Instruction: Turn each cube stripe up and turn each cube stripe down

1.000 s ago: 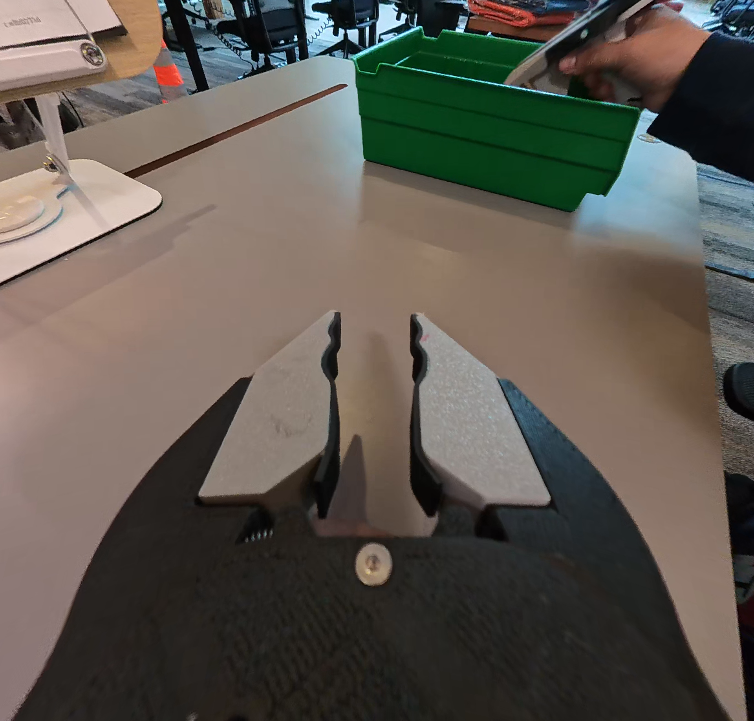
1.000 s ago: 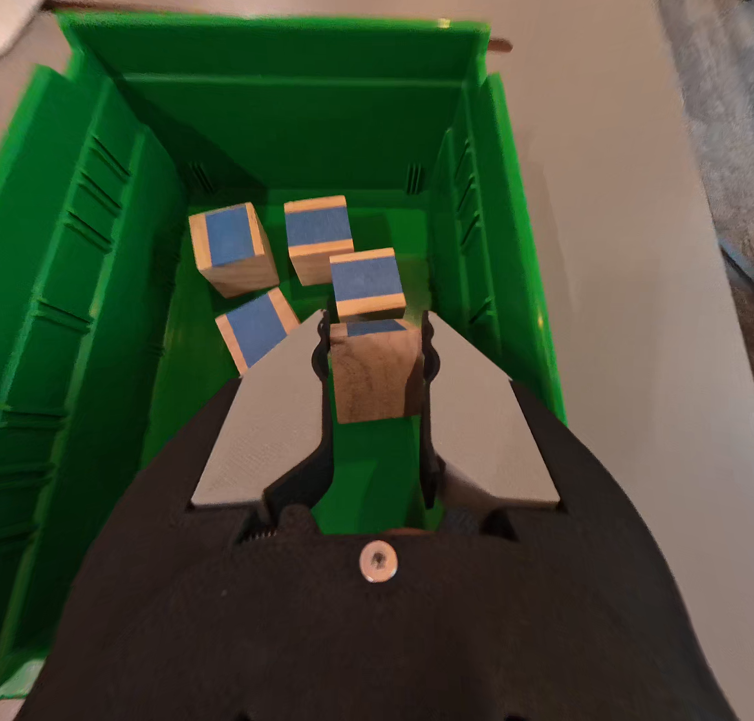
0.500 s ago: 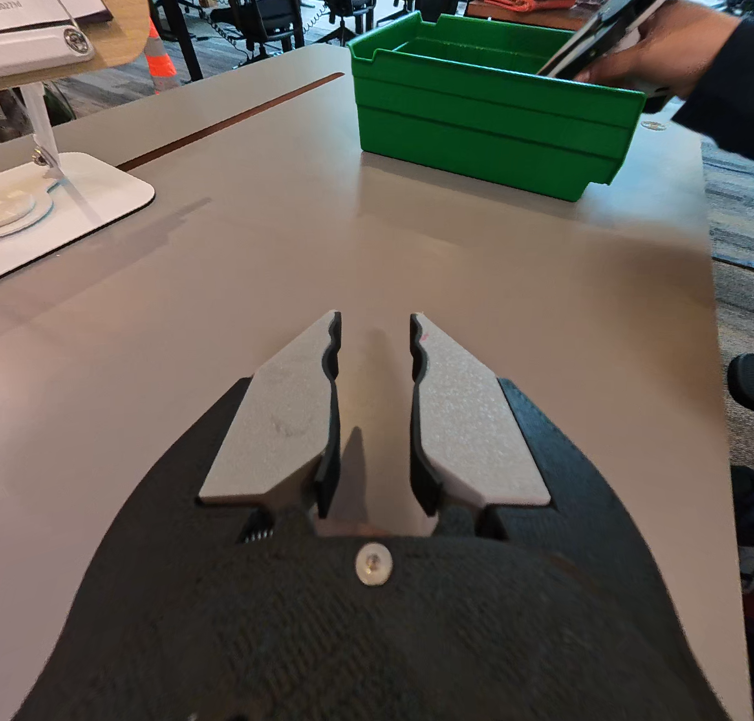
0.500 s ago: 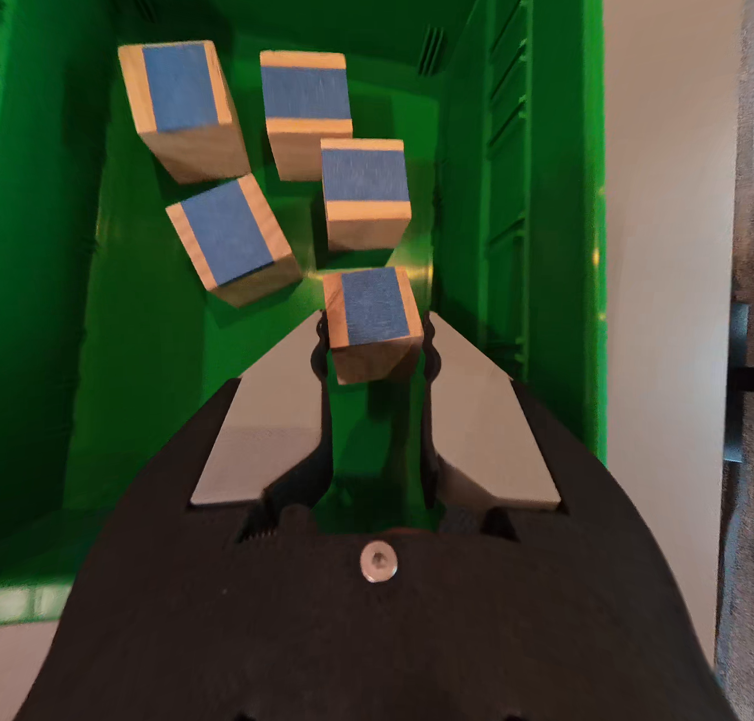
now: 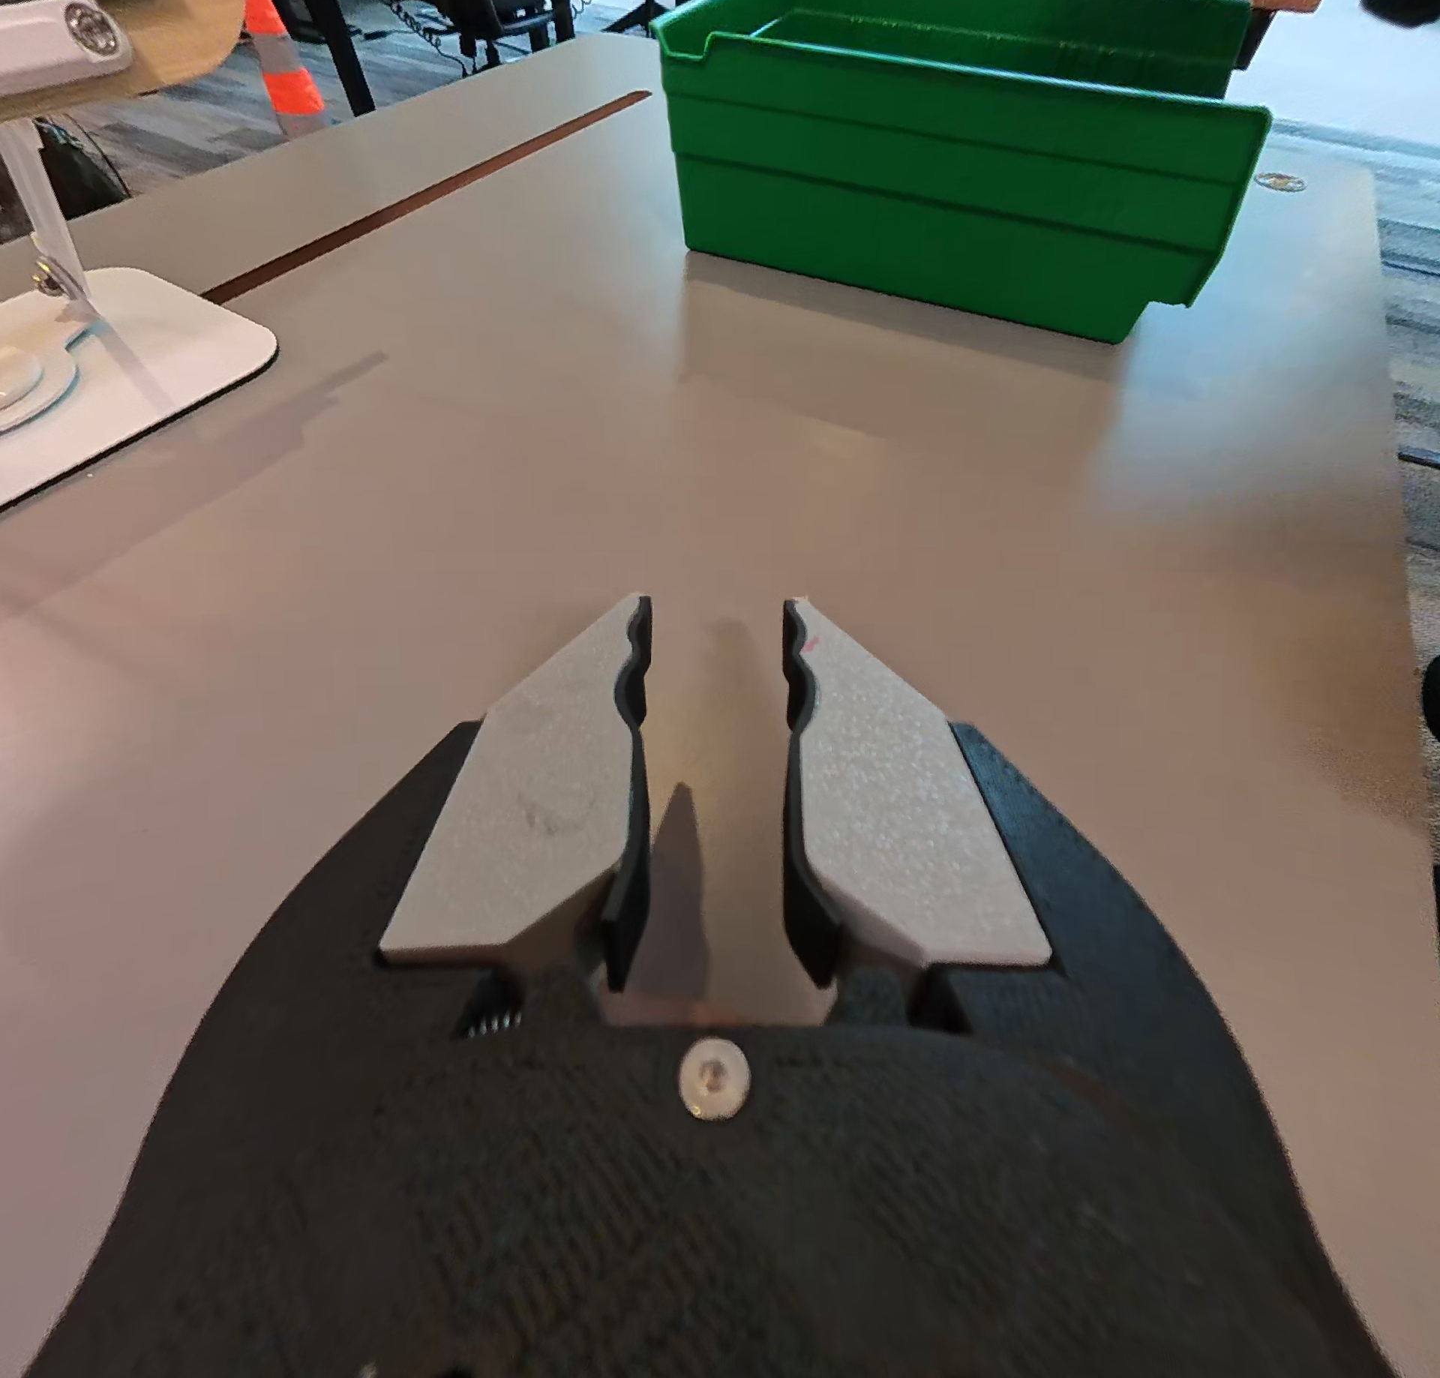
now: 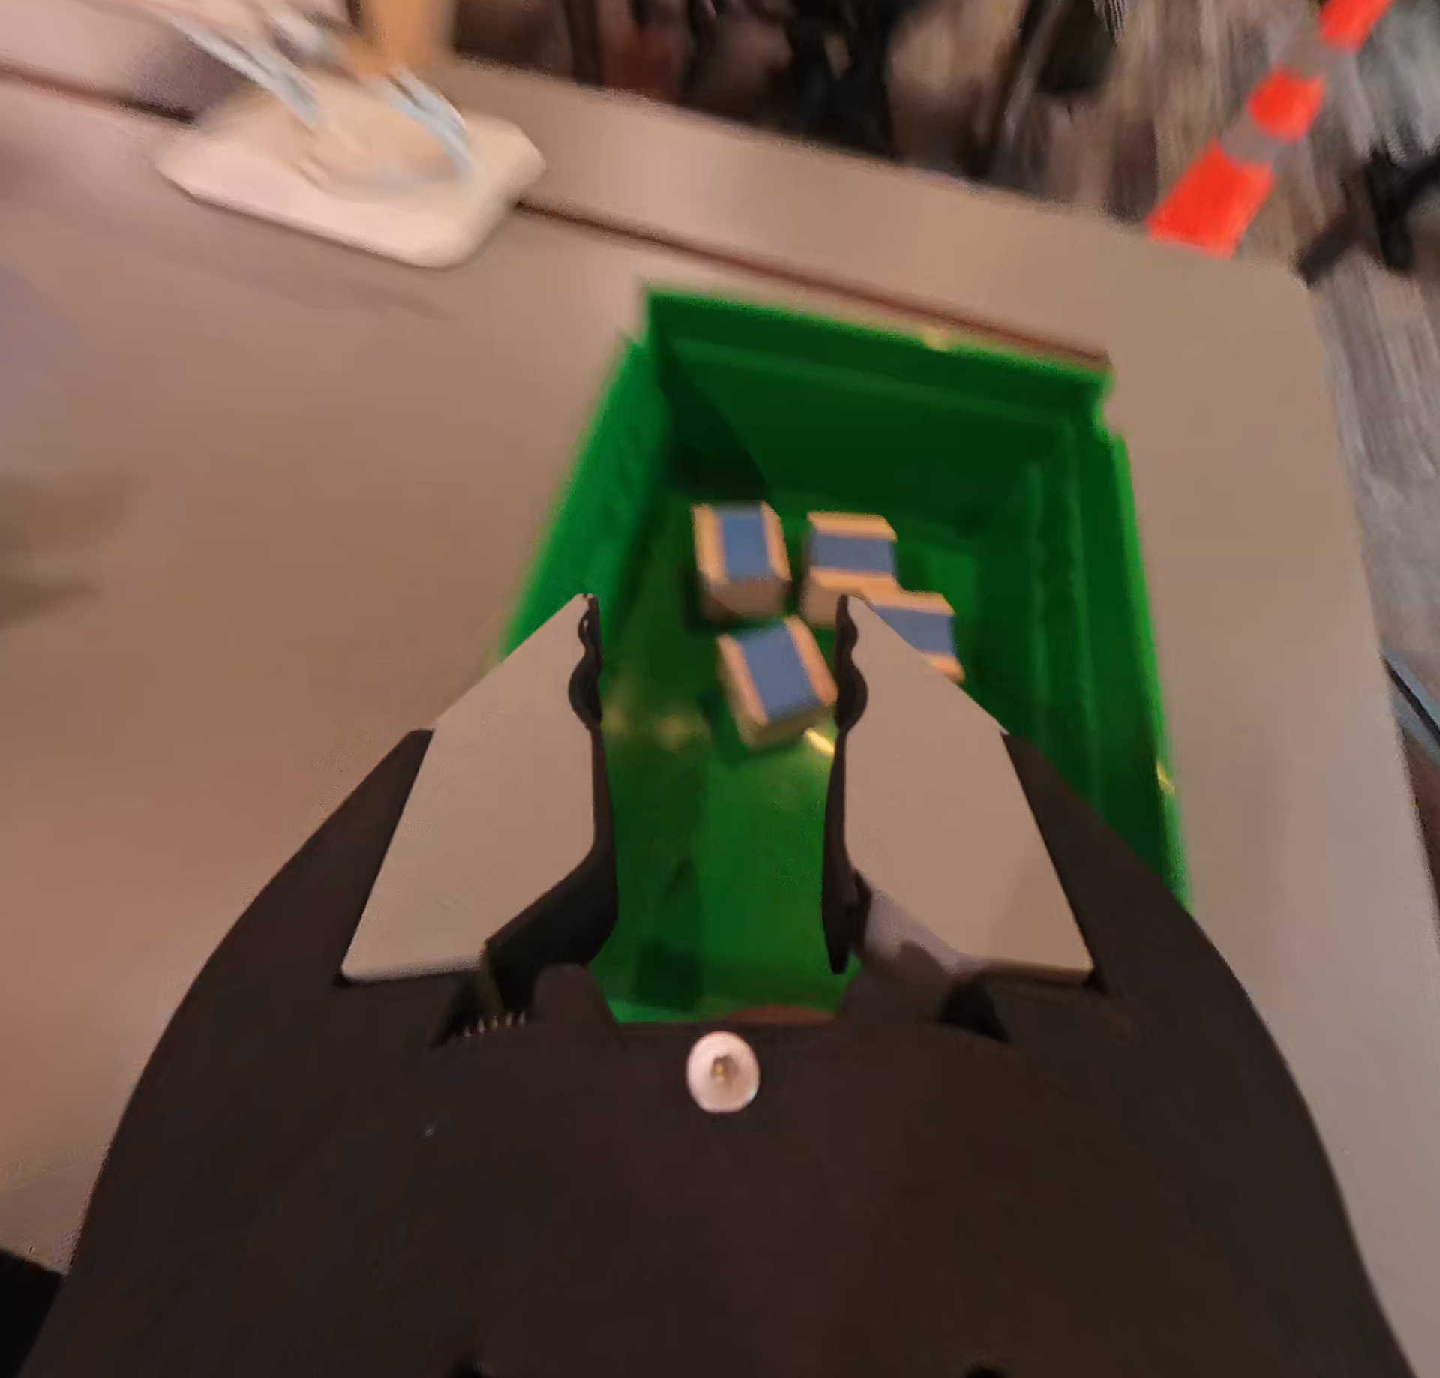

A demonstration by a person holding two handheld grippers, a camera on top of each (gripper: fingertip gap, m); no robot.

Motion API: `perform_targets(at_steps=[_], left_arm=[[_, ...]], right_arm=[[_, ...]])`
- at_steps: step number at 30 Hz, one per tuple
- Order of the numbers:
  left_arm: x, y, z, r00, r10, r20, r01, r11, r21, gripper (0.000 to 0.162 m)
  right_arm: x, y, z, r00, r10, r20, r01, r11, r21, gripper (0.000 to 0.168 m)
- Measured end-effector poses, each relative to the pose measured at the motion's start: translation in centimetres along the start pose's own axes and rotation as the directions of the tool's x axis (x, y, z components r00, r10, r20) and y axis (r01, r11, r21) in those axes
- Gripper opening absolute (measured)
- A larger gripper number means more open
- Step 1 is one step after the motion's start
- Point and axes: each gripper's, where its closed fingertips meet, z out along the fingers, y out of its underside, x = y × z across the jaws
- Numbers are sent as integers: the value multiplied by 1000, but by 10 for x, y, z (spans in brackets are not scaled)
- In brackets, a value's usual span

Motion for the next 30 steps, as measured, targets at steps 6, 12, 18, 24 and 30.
perform_targets(at_steps=[6,12,18,24,30], left_arm=[[4,6,9,1000,10,-2,-10,999,-31,32],[1,7,8,999,29,38,-29,999,-26,32],[1,0,-40,989,-48,143,42,998,45,37],[-31,-33,-182,935,38,353,-72,994,85,39],[-127,24,-271,878,-52,475,173,961,-214,45]], right_arm=[[-166,-68,-3,941,-180,287,61,924,378,67],[-282,-25,86,830,-241,503,75,942,328,59],[-282,2,110,839,-289,461,148,937,317,48],[-284,1,108,830,-255,497,123,951,282,53],[-294,2,104,817,-316,483,184,936,301,53]])
